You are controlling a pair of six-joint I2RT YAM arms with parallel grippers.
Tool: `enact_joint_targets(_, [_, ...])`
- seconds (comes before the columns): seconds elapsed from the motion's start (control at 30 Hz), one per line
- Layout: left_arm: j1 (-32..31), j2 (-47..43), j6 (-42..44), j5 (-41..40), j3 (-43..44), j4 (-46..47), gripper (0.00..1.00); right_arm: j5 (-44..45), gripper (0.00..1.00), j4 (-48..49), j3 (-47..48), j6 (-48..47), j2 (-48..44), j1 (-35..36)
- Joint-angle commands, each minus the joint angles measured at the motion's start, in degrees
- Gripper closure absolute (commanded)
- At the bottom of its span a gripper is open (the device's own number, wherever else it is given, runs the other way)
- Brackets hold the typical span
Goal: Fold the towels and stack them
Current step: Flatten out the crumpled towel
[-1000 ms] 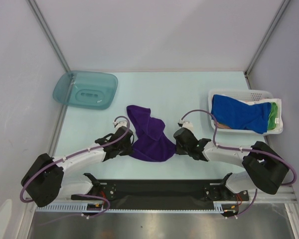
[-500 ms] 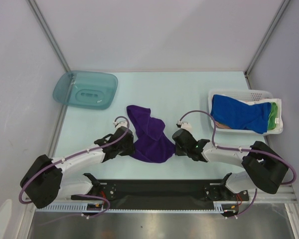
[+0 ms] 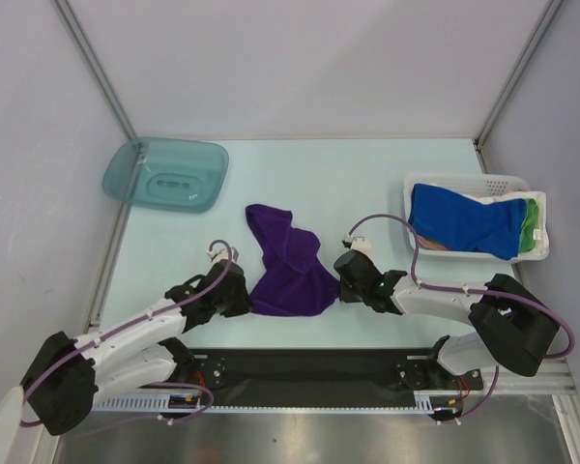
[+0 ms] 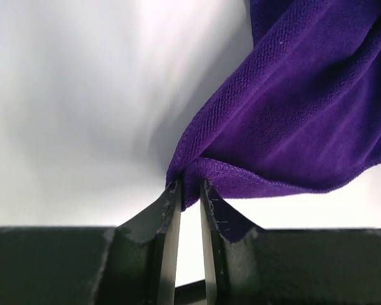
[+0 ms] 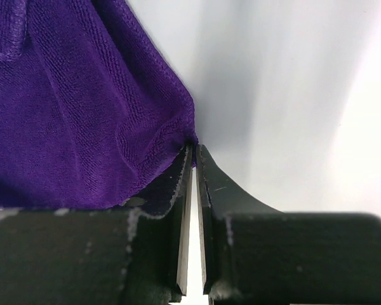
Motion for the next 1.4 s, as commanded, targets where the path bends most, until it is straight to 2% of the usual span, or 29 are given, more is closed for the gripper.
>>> enact_joint_targets(0.0, [-0.3,-2.8,-1.9,0.9,-0.6,-5.8,0.77,1.9,0.91,-0.4,0.9,0.4,-0.2,-0.6])
enact_joint_targets(0.27, [-0.3,-6.8,-2.5,1.0,1.0,-10.4,0.64,1.9,0.91,-0.2,0.9,0.3,-0.3,-0.7])
enact_joint_targets(0.43, [-0.1,-8.5,-3.3,-1.6,4.3,-14.3,0.6,2.2,0.91,-0.5,0.7,0.4,-0.8,-0.7])
enact_joint_targets(0.57, [-0.1,-9.7,-5.5,-0.3,6.3,-15.5,0.59,2.3,0.91,-0.5,0.2,0.3,-1.5,-0.8])
enact_joint_targets(0.73, [-0.1,-10.0,-10.3,1.4,4.2,-14.4,0.59,2.2,0.91,0.0,-0.1,0.5,-1.6,-0.8])
enact_joint_targets(0.87, [-0.2,-6.8,-13.8,2.4,0.4,-11.9,0.56,2.1,0.91,0.3,-0.1,0.3,-1.5,-0.8])
enact_joint_targets(1.03, [-0.7,-4.1,-15.2,3.1,-0.2,-7.2,0.54,1.7,0.91,0.6,-0.2,0.4,-1.7,-0.8])
enact_joint_targets(1.37, [-1.2,-4.1,-16.1,3.0,-0.2,-6.8,0.54,1.5,0.91,1.3,-0.8,0.1,-1.8,-0.8])
